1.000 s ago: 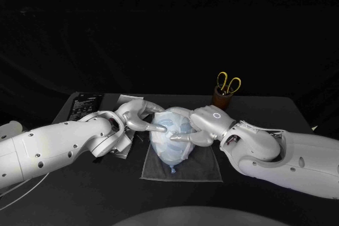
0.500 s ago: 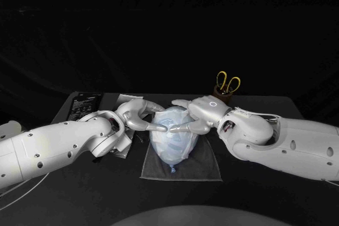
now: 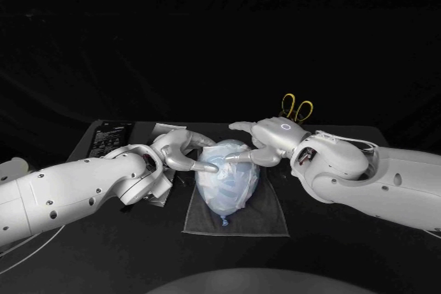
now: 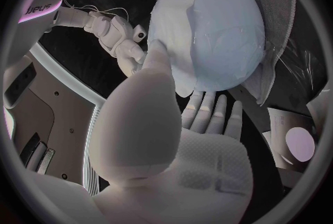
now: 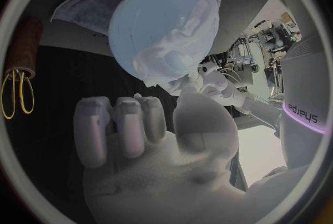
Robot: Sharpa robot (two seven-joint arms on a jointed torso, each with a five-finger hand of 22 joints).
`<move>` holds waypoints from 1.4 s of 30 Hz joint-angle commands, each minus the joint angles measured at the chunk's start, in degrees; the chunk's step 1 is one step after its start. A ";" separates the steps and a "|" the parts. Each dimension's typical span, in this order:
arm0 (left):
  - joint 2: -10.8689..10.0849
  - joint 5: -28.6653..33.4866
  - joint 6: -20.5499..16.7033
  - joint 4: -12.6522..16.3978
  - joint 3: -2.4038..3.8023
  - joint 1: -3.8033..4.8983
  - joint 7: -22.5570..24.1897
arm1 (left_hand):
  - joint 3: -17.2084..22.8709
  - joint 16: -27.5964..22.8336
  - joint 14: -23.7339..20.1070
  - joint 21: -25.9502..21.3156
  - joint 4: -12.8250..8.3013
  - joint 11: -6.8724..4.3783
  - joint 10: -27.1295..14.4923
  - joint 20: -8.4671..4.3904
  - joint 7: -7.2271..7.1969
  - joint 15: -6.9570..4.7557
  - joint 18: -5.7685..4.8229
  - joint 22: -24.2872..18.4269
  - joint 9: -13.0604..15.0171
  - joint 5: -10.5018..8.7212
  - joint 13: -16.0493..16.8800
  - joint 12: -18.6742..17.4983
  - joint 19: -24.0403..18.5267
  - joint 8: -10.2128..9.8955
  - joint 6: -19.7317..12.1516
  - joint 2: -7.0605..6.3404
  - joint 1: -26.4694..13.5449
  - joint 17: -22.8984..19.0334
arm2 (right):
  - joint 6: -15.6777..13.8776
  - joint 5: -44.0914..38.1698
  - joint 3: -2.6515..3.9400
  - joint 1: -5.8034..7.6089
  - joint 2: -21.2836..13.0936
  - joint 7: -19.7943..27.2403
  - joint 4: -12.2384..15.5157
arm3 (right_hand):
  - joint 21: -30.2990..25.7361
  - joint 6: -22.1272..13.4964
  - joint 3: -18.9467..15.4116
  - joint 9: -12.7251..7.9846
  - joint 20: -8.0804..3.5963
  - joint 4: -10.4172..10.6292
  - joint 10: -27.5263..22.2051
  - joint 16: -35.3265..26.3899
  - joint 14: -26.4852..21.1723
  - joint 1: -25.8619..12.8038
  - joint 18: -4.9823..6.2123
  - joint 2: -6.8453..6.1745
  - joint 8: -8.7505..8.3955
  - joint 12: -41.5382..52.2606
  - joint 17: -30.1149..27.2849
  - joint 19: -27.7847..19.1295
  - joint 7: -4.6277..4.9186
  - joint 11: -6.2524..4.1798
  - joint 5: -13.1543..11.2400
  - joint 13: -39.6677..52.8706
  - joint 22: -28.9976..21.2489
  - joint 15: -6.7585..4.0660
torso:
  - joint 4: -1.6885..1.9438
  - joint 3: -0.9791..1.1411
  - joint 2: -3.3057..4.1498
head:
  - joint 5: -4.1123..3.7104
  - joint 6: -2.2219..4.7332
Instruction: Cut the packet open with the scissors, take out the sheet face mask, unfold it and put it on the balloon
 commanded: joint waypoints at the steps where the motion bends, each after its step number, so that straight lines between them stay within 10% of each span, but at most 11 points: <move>1: 0.20 -0.06 1.47 -0.01 -0.15 -0.14 -0.30 | 0.44 -0.20 0.15 0.05 -0.06 0.04 0.19 -0.12 2.97 0.09 -0.47 -0.05 0.08 -0.27 0.05 -0.26 0.28 0.22 0.25 0.12 0.63 -0.04 | -5.75 4.62 0.10 0.14 -1.16 4.49 1.91 | -0.11 0.47 -0.81 0.05 -0.07 -0.08 5.32 0.20 5.87 1.21 -0.25 0.20 0.26 0.17 15.06 5.99 0.01 0.20 -0.04 13.99 14.97 0.05 | -0.15 0.08 -0.09 | 0.14 0.05; 17: 0.28 0.06 1.57 -0.38 -0.16 -0.15 -0.28 | 0.48 -0.27 0.21 0.05 -0.06 0.06 0.26 -0.14 3.00 0.09 -0.45 -0.10 0.07 -0.27 0.06 -0.34 0.28 0.23 0.25 0.14 0.69 -0.03 | -6.01 17.08 0.36 1.60 -0.90 5.71 -0.95 | -1.55 2.33 -3.96 -0.18 1.49 -0.74 5.02 0.20 5.87 17.18 0.08 4.24 0.04 -0.31 15.06 5.44 1.85 1.73 2.53 13.68 14.54 1.62 | 0.01 0.05 -0.01 | -0.05 0.28; 25: 0.37 0.08 1.61 -0.34 -0.16 -0.15 -0.27 | 0.48 -0.27 0.21 0.05 -0.06 0.06 0.26 -0.14 3.00 0.09 -0.45 -0.10 0.07 -0.27 0.06 -0.34 0.28 0.23 0.25 0.14 0.69 -0.03 | -2.30 18.26 0.40 2.02 2.83 3.53 -5.21 | -2.25 2.48 -3.58 -0.60 1.94 -4.20 4.78 0.20 5.87 29.28 0.24 1.30 -0.46 -0.66 15.06 5.16 2.39 2.14 0.12 13.44 14.32 2.17 | 0.06 0.01 0.00 | -0.10 0.33; 36: 0.44 0.12 1.63 -0.25 -0.16 -0.15 -0.31 | 0.52 -0.31 0.26 0.06 -0.06 0.09 0.33 -0.14 3.02 0.09 -0.44 -0.11 0.08 -0.27 0.06 -0.39 0.32 0.24 0.26 0.17 0.72 -0.02 | -1.15 18.09 0.42 2.07 6.24 1.24 -7.02 | -2.60 1.72 1.34 -0.89 2.28 -1.57 4.69 0.20 5.87 31.49 0.31 -4.36 -0.96 -0.70 15.06 5.01 2.67 2.34 -0.03 13.39 14.22 2.47 | 0.02 -0.01 0.06 | -0.09 0.30; 42: 0.49 0.13 1.64 -0.19 -0.16 -0.14 -0.32 | 0.52 -0.31 0.26 0.06 -0.06 0.09 0.33 -0.14 3.02 0.09 -0.44 -0.11 0.08 -0.27 0.06 -0.39 0.32 0.24 0.26 0.17 0.72 -0.02 | -1.76 18.06 0.43 2.07 7.79 0.33 -8.66 | -2.48 1.71 2.95 -0.89 2.30 -0.36 4.72 0.20 5.87 31.13 0.29 -5.41 -1.01 -0.63 15.06 5.06 2.72 2.41 0.01 13.43 14.25 2.57 | 0.02 0.06 0.03 | -0.15 0.23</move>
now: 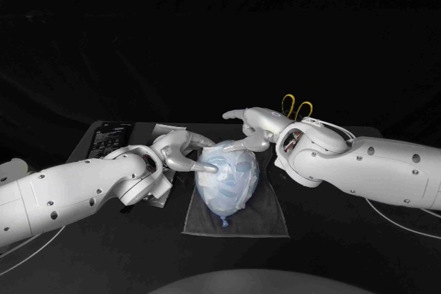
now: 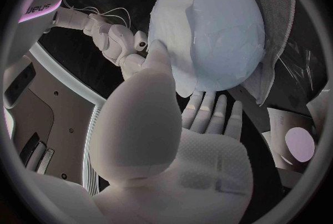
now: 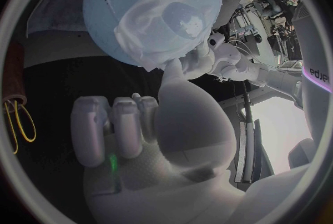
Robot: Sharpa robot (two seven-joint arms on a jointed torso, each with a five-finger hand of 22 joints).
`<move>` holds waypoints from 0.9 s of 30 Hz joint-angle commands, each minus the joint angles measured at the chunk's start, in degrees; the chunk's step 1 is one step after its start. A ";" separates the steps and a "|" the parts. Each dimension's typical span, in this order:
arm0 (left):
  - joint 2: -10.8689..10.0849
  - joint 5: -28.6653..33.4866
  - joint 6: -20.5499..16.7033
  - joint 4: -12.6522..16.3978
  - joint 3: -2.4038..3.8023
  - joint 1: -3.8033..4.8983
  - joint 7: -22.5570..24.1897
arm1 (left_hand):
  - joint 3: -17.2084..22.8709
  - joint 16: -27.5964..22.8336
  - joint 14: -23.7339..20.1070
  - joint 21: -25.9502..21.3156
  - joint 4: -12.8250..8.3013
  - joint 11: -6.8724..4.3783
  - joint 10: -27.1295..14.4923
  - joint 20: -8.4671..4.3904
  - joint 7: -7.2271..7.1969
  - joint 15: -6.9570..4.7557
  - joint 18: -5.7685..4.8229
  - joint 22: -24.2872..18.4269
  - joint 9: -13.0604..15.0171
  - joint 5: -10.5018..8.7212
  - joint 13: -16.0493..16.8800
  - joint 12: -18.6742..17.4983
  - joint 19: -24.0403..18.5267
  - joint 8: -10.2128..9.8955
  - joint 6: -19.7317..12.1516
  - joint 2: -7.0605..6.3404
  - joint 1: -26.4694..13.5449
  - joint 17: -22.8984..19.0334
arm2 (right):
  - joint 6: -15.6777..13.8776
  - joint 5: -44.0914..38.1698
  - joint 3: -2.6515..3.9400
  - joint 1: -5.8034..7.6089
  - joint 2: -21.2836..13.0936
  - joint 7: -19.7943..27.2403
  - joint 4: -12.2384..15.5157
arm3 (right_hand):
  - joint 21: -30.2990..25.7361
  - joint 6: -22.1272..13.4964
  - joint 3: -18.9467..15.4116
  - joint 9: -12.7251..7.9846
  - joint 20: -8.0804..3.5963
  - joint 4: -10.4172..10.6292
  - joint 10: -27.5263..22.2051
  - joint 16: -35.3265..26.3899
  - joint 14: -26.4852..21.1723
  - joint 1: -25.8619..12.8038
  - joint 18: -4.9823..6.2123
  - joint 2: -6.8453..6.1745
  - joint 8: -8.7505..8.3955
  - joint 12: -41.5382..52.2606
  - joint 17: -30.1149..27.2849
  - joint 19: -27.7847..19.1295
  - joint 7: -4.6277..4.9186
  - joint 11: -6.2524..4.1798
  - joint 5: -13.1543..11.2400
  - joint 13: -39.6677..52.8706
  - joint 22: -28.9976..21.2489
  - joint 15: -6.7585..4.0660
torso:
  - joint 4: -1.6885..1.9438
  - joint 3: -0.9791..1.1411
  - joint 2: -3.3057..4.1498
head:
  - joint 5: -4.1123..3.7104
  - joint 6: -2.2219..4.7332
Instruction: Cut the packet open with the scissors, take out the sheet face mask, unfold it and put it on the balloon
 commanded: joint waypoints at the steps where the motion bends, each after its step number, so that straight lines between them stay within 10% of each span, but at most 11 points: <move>1: 0.22 0.01 1.55 0.27 -0.15 -0.14 -0.33 | 0.36 -0.31 0.26 0.05 0.11 0.11 0.35 -0.14 3.02 0.10 -0.43 -0.07 0.10 -0.27 0.06 -0.39 0.32 0.30 0.26 -0.05 0.49 -0.02 | 0.55 -0.04 0.02 0.00 0.76 -1.87 -1.04 | -0.15 -0.29 0.47 -0.01 0.31 0.16 4.90 0.22 6.16 -0.45 0.28 -0.89 -0.20 -0.07 15.10 4.92 0.10 0.11 -0.30 13.65 14.25 0.42 | 0.01 0.05 0.00 | -0.06 -0.02; 27: 0.23 0.01 1.49 1.06 -0.14 -0.13 -0.36 | 0.38 -0.37 0.34 0.06 0.11 0.15 0.57 -0.15 3.07 0.10 -0.42 -0.13 0.13 -0.27 0.08 -0.41 0.30 0.34 0.35 -0.02 0.51 -0.01 | -2.94 -10.28 0.04 -0.05 6.92 -5.06 -9.90 | 1.19 4.14 6.94 1.42 0.39 -3.28 5.11 0.22 6.16 8.29 -0.03 1.05 1.10 0.32 15.10 5.44 0.23 0.26 -0.29 13.87 14.65 0.45 | 0.03 -0.01 -0.10 | -0.10 -0.52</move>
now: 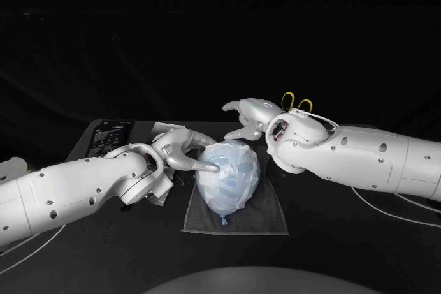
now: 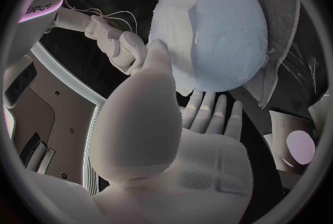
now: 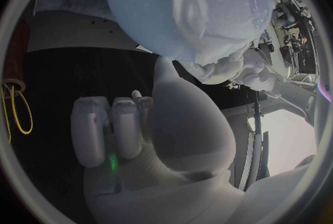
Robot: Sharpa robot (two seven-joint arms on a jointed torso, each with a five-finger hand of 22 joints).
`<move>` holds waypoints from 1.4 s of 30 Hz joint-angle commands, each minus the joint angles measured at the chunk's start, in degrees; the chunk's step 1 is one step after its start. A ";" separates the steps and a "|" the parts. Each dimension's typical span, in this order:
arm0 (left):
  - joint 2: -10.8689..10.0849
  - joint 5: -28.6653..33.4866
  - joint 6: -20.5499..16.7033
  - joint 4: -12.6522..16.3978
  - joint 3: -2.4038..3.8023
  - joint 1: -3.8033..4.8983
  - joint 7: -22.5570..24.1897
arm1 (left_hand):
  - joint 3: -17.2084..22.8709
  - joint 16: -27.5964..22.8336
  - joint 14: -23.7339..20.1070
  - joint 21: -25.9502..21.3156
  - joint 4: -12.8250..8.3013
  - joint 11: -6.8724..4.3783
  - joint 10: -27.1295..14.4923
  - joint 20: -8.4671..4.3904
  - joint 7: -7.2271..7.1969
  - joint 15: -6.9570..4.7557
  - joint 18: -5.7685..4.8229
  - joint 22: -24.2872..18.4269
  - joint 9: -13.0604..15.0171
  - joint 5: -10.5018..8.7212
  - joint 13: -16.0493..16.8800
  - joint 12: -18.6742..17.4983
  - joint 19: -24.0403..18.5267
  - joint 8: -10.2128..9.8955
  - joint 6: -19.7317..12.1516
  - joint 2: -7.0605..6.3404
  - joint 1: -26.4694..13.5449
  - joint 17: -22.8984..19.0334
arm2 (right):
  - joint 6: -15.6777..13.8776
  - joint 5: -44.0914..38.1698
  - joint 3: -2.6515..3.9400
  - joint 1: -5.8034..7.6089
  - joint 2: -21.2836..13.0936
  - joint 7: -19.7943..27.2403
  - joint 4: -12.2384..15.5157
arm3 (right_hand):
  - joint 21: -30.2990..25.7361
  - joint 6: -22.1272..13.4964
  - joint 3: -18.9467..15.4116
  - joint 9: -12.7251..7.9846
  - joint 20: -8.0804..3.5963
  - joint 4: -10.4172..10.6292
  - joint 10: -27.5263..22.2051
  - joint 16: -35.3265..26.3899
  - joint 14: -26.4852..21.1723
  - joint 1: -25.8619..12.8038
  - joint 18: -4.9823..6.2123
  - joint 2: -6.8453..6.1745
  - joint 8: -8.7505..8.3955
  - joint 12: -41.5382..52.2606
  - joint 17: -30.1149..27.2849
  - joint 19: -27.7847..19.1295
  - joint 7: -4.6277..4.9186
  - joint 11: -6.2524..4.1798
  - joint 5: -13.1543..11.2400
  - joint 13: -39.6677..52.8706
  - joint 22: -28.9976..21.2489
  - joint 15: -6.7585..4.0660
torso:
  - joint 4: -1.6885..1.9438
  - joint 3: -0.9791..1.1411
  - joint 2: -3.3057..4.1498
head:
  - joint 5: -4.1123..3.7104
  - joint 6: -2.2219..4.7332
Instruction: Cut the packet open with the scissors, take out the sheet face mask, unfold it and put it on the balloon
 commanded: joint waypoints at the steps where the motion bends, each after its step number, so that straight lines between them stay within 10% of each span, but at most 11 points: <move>1: 0.19 -0.01 1.49 0.23 -0.14 -0.13 -0.30 | 0.39 -0.37 0.34 0.06 0.10 -0.07 0.35 -0.15 3.07 0.10 -0.42 -0.05 0.08 -0.27 0.08 -0.14 0.30 0.19 0.36 -0.02 0.51 -0.01 | -3.02 -5.88 0.00 -0.05 0.30 -1.56 -0.39 | 0.30 0.74 0.51 0.18 0.29 -0.14 5.38 0.20 6.17 1.66 -0.05 1.21 0.42 0.16 15.05 5.61 -0.01 0.07 -0.30 13.33 14.69 0.01 | -0.01 0.00 0.01 | 0.12 0.10; 12: 0.11 0.00 1.57 0.11 -0.14 -0.13 -0.34 | 0.38 -0.37 0.42 0.06 0.10 -0.05 0.44 -0.16 3.09 0.11 -0.41 -0.07 0.09 -0.27 0.09 -0.15 0.30 0.21 0.38 -0.01 0.50 0.00 | -6.48 -1.00 0.73 0.03 -3.48 1.89 5.54 | 0.53 3.75 0.51 0.98 0.61 1.64 5.42 0.20 6.17 -0.92 -0.11 1.78 1.29 0.22 15.05 5.70 0.39 0.69 -0.32 13.36 14.76 0.54 | -0.14 0.02 0.04 | 0.47 0.40; 23: 0.09 0.01 1.61 -0.06 -0.14 -0.14 -0.30 | 0.38 -0.37 0.42 0.06 0.10 -0.05 0.44 -0.16 3.09 0.11 -0.41 -0.07 0.09 -0.27 0.09 -0.15 0.30 0.21 0.38 -0.01 0.50 0.00 | 0.64 13.00 0.97 0.39 -8.23 3.99 11.99 | -1.09 -0.23 -3.50 -0.51 1.41 3.48 4.79 0.20 6.17 -6.77 0.26 -2.67 -0.54 -0.71 15.05 5.05 1.14 1.08 -0.33 12.68 14.26 1.37 | -0.21 0.09 -0.04 | 0.61 0.38; 42: 0.12 0.22 1.65 0.01 -0.14 -0.13 -0.29 | 0.48 -0.46 0.49 0.09 0.10 0.05 0.70 -0.18 3.19 0.17 -0.37 -0.05 0.08 -0.28 0.11 -0.19 0.45 0.24 0.41 0.08 0.53 0.01 | 5.39 16.99 0.68 0.32 -4.51 1.42 7.72 | -2.11 -3.21 -3.69 -1.52 1.74 3.56 4.33 0.20 6.17 -9.62 0.50 -5.60 -1.74 -1.29 15.05 4.62 1.60 1.37 -0.31 12.25 13.95 1.70 | -0.01 -0.02 0.08 | 0.37 0.29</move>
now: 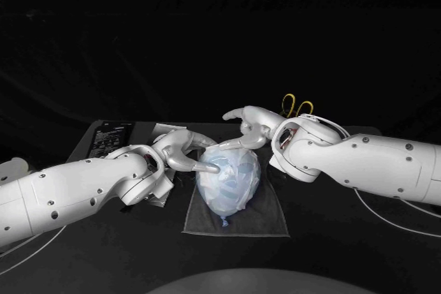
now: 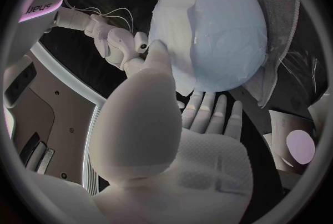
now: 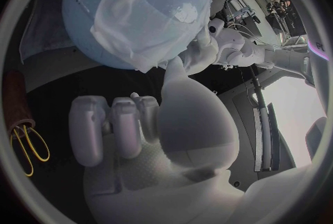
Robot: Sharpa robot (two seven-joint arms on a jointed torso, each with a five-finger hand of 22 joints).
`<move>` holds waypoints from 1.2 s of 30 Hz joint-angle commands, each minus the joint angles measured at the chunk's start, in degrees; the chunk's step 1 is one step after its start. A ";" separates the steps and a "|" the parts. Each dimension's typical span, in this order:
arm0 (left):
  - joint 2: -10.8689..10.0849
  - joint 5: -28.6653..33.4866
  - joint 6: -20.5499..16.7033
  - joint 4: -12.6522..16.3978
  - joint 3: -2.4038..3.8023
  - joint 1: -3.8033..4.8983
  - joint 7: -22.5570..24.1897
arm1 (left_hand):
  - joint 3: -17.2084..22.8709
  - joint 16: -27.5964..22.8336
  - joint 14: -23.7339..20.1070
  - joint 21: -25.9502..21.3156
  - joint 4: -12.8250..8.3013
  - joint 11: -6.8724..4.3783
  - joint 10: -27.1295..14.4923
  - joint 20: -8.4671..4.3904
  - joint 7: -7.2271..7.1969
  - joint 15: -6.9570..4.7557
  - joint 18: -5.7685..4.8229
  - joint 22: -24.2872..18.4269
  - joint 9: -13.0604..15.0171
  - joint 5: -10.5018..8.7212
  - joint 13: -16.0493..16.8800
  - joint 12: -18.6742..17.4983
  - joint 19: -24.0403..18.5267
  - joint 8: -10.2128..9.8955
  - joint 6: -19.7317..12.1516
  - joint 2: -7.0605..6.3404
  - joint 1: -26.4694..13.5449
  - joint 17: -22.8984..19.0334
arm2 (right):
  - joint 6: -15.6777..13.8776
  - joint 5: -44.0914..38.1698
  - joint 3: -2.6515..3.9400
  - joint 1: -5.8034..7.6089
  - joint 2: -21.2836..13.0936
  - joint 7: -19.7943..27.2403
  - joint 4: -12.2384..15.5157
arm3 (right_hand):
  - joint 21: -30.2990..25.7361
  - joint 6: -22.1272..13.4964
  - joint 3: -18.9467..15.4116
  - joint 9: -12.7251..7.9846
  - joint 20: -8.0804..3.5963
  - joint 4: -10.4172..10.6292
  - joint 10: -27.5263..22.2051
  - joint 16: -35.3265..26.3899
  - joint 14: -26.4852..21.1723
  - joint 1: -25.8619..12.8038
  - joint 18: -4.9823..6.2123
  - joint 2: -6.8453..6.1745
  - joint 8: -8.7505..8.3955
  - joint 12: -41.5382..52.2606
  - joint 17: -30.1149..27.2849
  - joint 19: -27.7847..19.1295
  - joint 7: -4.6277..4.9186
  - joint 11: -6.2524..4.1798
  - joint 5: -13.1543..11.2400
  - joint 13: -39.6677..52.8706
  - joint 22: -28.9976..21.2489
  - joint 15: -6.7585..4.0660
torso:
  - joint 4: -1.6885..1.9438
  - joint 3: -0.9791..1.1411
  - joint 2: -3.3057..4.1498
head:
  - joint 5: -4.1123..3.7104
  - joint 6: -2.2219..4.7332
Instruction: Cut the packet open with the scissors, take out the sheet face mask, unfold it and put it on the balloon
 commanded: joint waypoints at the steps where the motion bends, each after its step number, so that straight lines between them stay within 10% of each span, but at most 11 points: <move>1: 0.12 0.13 1.61 0.20 -0.16 -0.15 -0.33 | 0.31 -0.24 0.29 0.09 -0.07 0.05 0.29 -0.18 3.19 -0.04 -0.37 -0.01 0.05 -0.27 0.05 -0.13 0.45 0.35 0.41 0.09 0.53 0.01 | 3.52 1.43 -0.03 -0.02 0.46 -1.00 -0.44 | -0.52 -0.52 -0.18 -0.13 0.43 -0.06 3.76 0.24 5.99 -0.10 0.50 -0.62 -0.44 -0.37 15.06 4.68 -0.02 0.46 -0.30 12.53 13.96 0.32 | 0.02 -0.02 0.02 | 0.11 -0.18; 10: 0.05 0.15 1.59 0.30 -0.16 -0.14 -0.33 | 0.32 -0.24 0.32 0.10 -0.07 0.06 0.37 -0.18 3.20 -0.03 -0.36 0.00 0.04 -0.27 0.06 -0.13 0.48 0.34 0.38 0.09 0.54 0.02 | 2.37 -0.19 -0.11 -0.06 1.57 -2.70 -3.05 | -0.72 0.56 2.62 0.22 0.67 -0.17 3.60 0.24 5.99 2.42 0.55 -0.57 -0.23 -0.50 15.06 4.59 0.23 0.78 -0.31 12.41 13.90 0.59 | -0.03 0.04 -0.03 | 0.09 -0.32; 29: -0.21 0.27 1.60 0.59 -0.17 -0.10 -0.47 | 0.37 -0.25 0.45 0.12 -0.07 0.11 0.65 -0.20 3.25 0.00 -0.33 0.00 0.05 -0.28 0.08 -0.12 0.58 0.37 0.44 0.16 0.56 0.04 | -8.91 -2.38 0.03 -0.15 6.18 -1.75 -11.57 | 0.56 13.08 7.79 3.87 1.93 -1.16 4.20 0.24 5.99 6.56 0.26 5.69 3.69 0.46 15.06 5.13 0.91 2.46 -0.32 12.98 14.28 2.05 | 0.05 0.02 0.02 | -0.25 -0.41; 36: -0.15 0.31 1.64 0.59 -0.17 -0.09 -0.44 | 0.39 -0.29 0.44 0.13 -0.08 0.14 0.75 -0.20 3.28 0.01 -0.31 -0.02 0.07 -0.28 0.09 -0.12 0.59 0.40 0.51 0.19 0.57 0.03 | -8.87 -1.47 0.44 -0.05 3.43 0.20 -9.01 | 0.49 13.88 7.79 3.98 2.13 -1.48 4.12 0.24 5.99 6.84 0.28 5.45 3.82 0.36 15.06 5.10 1.02 2.62 -0.34 12.89 14.26 2.22 | 0.03 -0.04 -0.11 | -0.30 -0.24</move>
